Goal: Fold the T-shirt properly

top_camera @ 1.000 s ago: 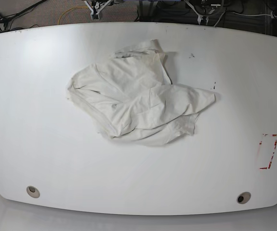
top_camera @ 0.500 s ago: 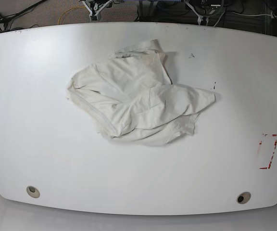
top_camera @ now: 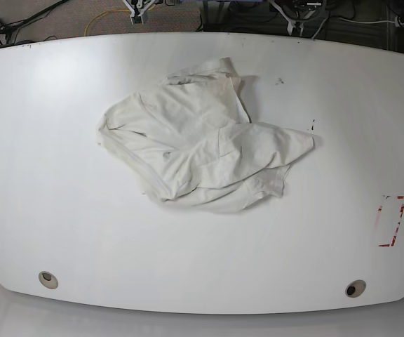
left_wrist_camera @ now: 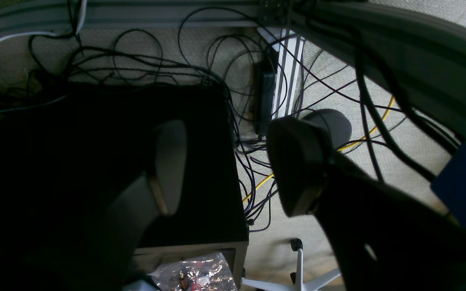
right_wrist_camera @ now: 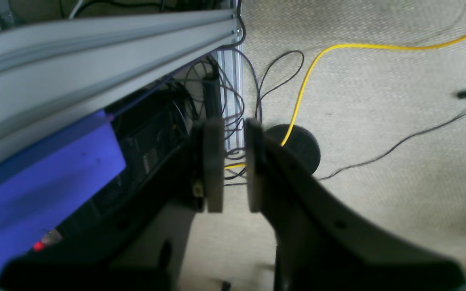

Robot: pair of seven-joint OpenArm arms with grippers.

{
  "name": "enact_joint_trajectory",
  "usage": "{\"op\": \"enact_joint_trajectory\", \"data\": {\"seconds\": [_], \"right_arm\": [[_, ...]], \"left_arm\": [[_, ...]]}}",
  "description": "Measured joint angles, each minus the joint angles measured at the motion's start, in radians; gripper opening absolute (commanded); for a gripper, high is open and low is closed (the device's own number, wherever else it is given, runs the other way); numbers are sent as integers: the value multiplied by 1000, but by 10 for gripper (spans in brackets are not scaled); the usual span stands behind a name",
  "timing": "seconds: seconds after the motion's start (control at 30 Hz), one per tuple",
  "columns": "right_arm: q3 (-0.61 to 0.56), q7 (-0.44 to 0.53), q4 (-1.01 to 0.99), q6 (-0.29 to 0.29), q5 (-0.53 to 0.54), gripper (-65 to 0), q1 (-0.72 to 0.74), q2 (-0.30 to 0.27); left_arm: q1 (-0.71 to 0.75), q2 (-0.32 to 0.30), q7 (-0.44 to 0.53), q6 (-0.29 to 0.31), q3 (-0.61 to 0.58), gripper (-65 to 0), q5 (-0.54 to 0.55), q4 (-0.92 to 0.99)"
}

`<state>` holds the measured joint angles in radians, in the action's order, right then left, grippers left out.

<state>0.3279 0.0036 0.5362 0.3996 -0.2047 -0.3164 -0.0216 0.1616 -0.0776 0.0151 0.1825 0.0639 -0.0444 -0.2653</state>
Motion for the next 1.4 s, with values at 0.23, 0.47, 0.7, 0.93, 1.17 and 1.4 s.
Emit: {"op": "enact_joint_trajectory", "data": {"seconds": [0.23, 0.47, 0.7, 0.93, 1.17, 1.4], "right_arm": [[-1, 0, 20, 0, 0, -561, -11, 7], [0, -8, 33, 0, 2, -564, -29, 8], [-1, -22, 130, 0, -9, -563, -75, 26], [-1, -24, 194, 1, -2, -563, -130, 34], [0, -21, 190, 2, -2, -564, -127, 36], [0, -10, 192, 2, -2, -564, -116, 36]], "left_arm": [[17, -5, 21, -20, 0, -322, 0, -1], [1, -4, 48, -56, 0, -322, 0, 16], [38, 0, 40, -44, -1, -318, 0, -71], [121, -2, 27, -17, 8, -318, 3, -143], [140, -2, 42, 54, 16, -315, 13, -148], [142, -3, 59, 27, 8, -315, 13, -161]]}}
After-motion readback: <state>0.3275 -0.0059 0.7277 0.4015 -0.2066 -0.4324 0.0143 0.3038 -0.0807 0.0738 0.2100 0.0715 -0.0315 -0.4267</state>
